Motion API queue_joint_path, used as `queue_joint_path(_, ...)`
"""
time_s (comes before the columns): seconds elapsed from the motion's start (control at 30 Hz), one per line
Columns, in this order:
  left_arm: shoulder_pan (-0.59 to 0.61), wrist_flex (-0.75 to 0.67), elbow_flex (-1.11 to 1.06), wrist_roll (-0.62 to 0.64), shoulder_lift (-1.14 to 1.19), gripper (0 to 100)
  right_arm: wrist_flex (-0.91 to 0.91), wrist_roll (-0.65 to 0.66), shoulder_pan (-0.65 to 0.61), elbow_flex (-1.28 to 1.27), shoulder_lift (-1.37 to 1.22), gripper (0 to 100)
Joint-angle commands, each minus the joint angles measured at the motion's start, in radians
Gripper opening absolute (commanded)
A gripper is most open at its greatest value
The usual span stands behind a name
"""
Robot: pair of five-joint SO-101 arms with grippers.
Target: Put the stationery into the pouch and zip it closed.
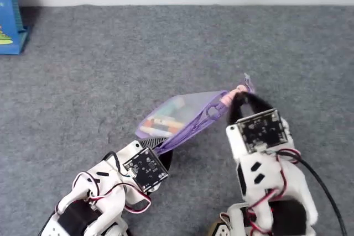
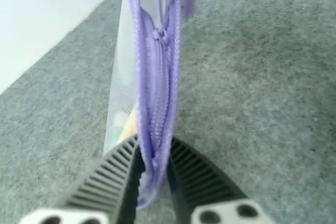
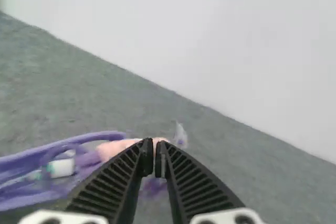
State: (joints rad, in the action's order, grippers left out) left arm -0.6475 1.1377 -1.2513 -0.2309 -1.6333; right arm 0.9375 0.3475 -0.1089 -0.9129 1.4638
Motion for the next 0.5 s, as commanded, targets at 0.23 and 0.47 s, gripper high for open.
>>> queue_joint_path(0.23, 0.008, 0.006, 0.027, -0.003, -0.014, 1, -0.3, 0.026, 0.194, -0.207, 0.001, 0.8)
queue_joint_path(0.47, 0.008, 0.005, 0.024, -0.003, -0.014, 1, -0.145, -0.029, 0.229, -0.138, 0.048, 3.6)
